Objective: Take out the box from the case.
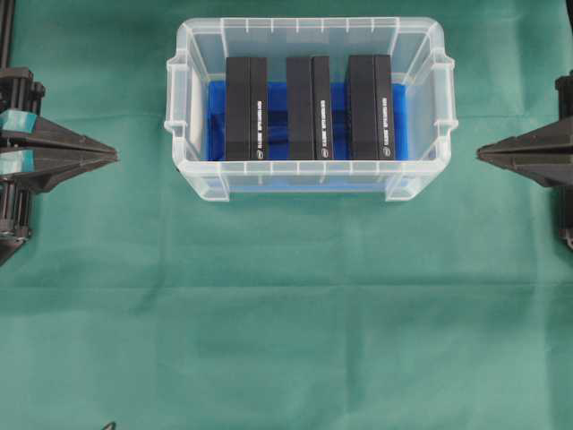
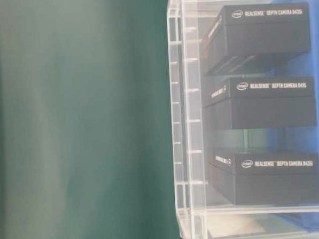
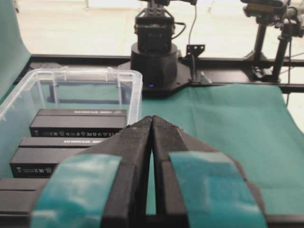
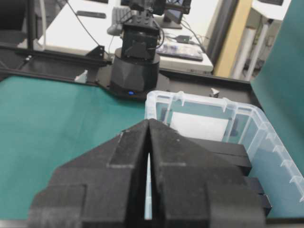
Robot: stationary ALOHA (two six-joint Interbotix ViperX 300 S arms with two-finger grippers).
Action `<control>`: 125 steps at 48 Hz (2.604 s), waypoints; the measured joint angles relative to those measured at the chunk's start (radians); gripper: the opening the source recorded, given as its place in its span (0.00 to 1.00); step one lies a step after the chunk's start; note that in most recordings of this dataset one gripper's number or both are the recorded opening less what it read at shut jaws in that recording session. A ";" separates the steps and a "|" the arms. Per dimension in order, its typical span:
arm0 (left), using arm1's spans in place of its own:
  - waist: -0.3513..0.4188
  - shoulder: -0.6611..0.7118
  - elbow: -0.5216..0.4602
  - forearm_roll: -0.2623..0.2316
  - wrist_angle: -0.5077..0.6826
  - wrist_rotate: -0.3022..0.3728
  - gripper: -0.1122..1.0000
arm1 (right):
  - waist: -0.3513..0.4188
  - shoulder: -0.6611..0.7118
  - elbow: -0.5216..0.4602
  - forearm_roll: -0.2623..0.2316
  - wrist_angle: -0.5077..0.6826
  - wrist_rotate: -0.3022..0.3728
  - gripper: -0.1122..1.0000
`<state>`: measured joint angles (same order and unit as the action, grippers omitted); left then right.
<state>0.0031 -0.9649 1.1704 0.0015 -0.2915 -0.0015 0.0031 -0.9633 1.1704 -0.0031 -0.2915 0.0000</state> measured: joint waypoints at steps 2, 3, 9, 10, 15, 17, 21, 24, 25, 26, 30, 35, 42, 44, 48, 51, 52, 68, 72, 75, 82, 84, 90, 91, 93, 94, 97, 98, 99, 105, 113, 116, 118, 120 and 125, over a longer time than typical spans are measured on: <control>0.000 0.002 -0.003 0.005 0.015 -0.002 0.11 | -0.002 0.002 0.000 0.000 0.002 0.000 0.09; 0.000 0.002 -0.006 0.011 0.034 -0.002 0.11 | -0.003 0.003 0.000 0.000 0.005 0.000 0.09; -0.002 0.000 -0.023 0.028 0.112 0.000 0.11 | -0.006 0.018 -0.008 0.000 0.072 0.002 0.09; -0.002 -0.003 -0.025 0.028 0.123 0.000 0.11 | -0.006 0.021 -0.009 0.000 0.083 0.002 0.09; -0.002 -0.028 -0.034 0.029 0.140 -0.003 0.11 | -0.006 0.029 -0.044 0.000 0.144 0.002 0.09; -0.002 -0.041 -0.038 0.031 0.141 -0.005 0.11 | -0.006 0.029 -0.064 0.000 0.160 0.002 0.09; -0.003 -0.066 -0.054 0.031 0.149 -0.005 0.11 | -0.006 0.029 -0.114 0.000 0.196 0.002 0.09; -0.005 -0.086 -0.074 0.031 0.160 -0.005 0.11 | -0.006 0.028 -0.156 0.000 0.229 0.002 0.09; -0.005 -0.092 -0.081 0.031 0.164 -0.003 0.11 | -0.006 0.029 -0.173 0.000 0.241 0.002 0.09; -0.005 -0.095 -0.089 0.031 0.167 -0.003 0.11 | -0.006 0.029 -0.190 0.000 0.253 0.002 0.09; -0.006 -0.107 -0.127 0.029 0.193 -0.005 0.11 | -0.008 0.029 -0.250 0.000 0.307 0.002 0.09; -0.011 -0.110 -0.176 0.031 0.227 -0.003 0.11 | -0.006 0.040 -0.330 0.000 0.382 0.002 0.09; -0.018 -0.107 -0.253 0.031 0.318 -0.005 0.11 | -0.008 0.052 -0.405 0.000 0.449 0.002 0.09; -0.020 -0.106 -0.270 0.029 0.341 -0.005 0.11 | -0.008 0.058 -0.416 0.000 0.462 0.002 0.09; -0.021 -0.100 -0.293 0.031 0.380 -0.005 0.11 | -0.008 0.071 -0.431 0.000 0.476 0.002 0.09; -0.021 -0.097 -0.304 0.031 0.405 -0.005 0.11 | -0.008 0.077 -0.434 0.000 0.480 0.002 0.09; -0.021 -0.095 -0.305 0.031 0.413 -0.005 0.11 | -0.006 0.078 -0.434 0.000 0.482 0.003 0.09; -0.026 -0.083 -0.328 0.031 0.525 -0.028 0.11 | -0.008 0.081 -0.439 0.000 0.612 0.032 0.09; -0.028 -0.081 -0.344 0.031 0.601 -0.048 0.11 | -0.006 0.081 -0.446 0.000 0.690 0.058 0.09; -0.026 -0.077 -0.364 0.031 0.673 -0.072 0.11 | -0.006 0.080 -0.459 0.000 0.765 0.083 0.09; -0.028 -0.060 -0.426 0.031 0.890 -0.127 0.11 | -0.008 0.083 -0.500 0.000 1.003 0.149 0.09; -0.028 -0.049 -0.448 0.031 0.969 -0.144 0.11 | -0.006 0.087 -0.511 0.000 1.063 0.166 0.09; -0.028 -0.009 -0.502 0.031 1.166 -0.199 0.11 | -0.008 0.118 -0.558 -0.002 1.292 0.236 0.09; -0.028 -0.002 -0.511 0.031 1.197 -0.209 0.11 | -0.006 0.124 -0.566 -0.002 1.322 0.249 0.09; -0.028 0.015 -0.528 0.029 1.256 -0.225 0.11 | -0.006 0.133 -0.580 -0.003 1.379 0.272 0.09; -0.029 0.023 -0.534 0.031 1.282 -0.232 0.11 | -0.008 0.140 -0.584 -0.005 1.404 0.279 0.09; -0.034 0.048 -0.558 0.031 1.367 -0.258 0.11 | -0.008 0.155 -0.600 -0.006 1.483 0.305 0.10; -0.038 0.058 -0.566 0.031 1.396 -0.264 0.11 | -0.008 0.158 -0.604 -0.006 1.509 0.313 0.09; -0.041 0.066 -0.572 0.031 1.414 -0.268 0.11 | -0.008 0.163 -0.609 -0.006 1.534 0.321 0.09; -0.063 0.092 -0.589 0.029 1.486 -0.281 0.11 | -0.008 0.178 -0.618 -0.009 1.657 0.348 0.09; -0.071 0.092 -0.592 0.031 1.500 -0.282 0.11 | -0.008 0.190 -0.620 -0.012 1.690 0.354 0.09; -0.071 0.092 -0.592 0.031 1.502 -0.284 0.11 | -0.008 0.196 -0.620 -0.011 1.694 0.357 0.09; -0.071 0.094 -0.592 0.031 1.503 -0.285 0.11 | -0.008 0.201 -0.618 -0.011 1.695 0.365 0.09; -0.071 0.094 -0.592 0.029 1.505 -0.293 0.11 | -0.006 0.206 -0.620 -0.011 1.700 0.382 0.09; -0.072 0.094 -0.594 0.031 1.506 -0.351 0.11 | -0.008 0.221 -0.626 -0.011 1.713 0.476 0.09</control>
<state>-0.0690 -0.8713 0.5768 0.0322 1.2149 -0.3528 -0.0046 -0.7424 0.5446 -0.0138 1.4220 0.4755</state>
